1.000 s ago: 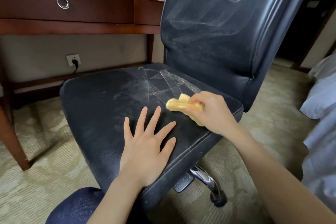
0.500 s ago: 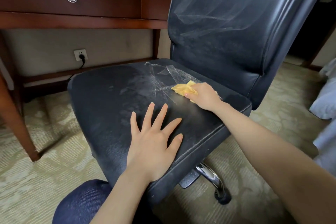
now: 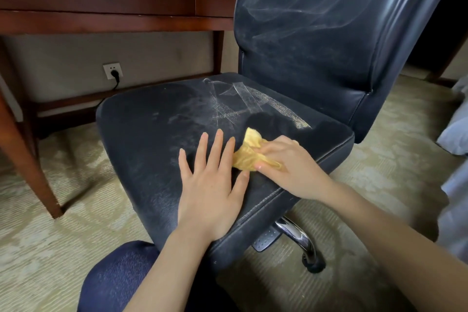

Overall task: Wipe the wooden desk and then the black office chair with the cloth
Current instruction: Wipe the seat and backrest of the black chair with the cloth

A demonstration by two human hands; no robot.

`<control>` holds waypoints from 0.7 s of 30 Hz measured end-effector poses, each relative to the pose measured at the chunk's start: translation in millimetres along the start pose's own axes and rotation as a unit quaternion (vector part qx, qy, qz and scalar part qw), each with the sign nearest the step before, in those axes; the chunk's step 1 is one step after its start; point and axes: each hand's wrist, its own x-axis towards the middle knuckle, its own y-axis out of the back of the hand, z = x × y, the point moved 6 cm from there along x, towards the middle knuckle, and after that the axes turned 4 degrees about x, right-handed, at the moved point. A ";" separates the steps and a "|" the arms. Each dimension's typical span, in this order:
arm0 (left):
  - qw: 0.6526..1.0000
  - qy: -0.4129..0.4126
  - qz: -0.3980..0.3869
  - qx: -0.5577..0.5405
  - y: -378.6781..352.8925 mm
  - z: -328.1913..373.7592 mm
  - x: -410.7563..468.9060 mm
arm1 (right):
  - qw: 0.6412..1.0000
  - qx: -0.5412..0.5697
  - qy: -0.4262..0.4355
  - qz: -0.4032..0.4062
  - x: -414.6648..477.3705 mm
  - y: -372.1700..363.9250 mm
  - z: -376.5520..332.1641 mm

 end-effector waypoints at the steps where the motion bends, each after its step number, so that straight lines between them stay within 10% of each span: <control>1: 1.000 -0.001 -0.002 0.001 -0.1 -0.3 -0.4 | 1.000 0.013 0.004 0.003 -9.8 2.2 0.0; 10: 1.000 0.003 -0.013 0.008 -0.7 0.1 0.3 | 0.985 -0.053 -0.162 0.021 -10.6 41.6 94.4; 21: 1.000 -0.009 0.002 0.000 -1.6 3.5 2.1 | 0.876 -0.117 -0.462 0.070 41.5 57.9 192.1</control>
